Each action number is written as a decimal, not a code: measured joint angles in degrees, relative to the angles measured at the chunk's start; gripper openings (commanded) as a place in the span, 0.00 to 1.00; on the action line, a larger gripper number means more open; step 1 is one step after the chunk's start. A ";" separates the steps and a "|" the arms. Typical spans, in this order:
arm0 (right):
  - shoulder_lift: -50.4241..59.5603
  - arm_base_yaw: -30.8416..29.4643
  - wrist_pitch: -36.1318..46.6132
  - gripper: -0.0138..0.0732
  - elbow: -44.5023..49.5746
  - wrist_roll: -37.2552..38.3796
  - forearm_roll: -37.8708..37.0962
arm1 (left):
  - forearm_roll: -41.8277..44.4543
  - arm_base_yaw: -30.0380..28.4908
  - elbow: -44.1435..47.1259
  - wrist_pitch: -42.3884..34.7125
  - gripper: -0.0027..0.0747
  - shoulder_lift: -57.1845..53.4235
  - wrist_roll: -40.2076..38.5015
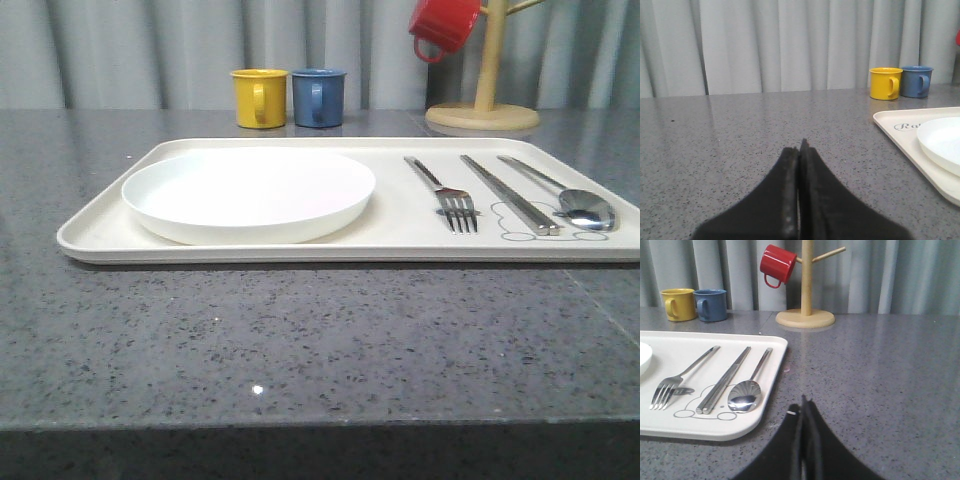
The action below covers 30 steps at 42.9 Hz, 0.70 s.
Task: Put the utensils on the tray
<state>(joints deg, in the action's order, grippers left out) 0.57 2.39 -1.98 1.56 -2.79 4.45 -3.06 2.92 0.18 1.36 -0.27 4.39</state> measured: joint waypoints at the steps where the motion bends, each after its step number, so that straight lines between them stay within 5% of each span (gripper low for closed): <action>1: 0.00 -0.13 0.00 0.02 0.00 0.00 0.00 | 0.00 0.00 0.00 0.00 0.01 0.00 0.00; 30: 0.00 -0.49 0.00 0.02 0.00 0.00 0.05 | 0.00 0.00 0.00 0.00 0.01 0.00 0.00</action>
<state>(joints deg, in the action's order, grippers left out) 0.57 1.90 -1.98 1.56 -2.79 4.50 -3.06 2.92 0.18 1.36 -0.27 4.39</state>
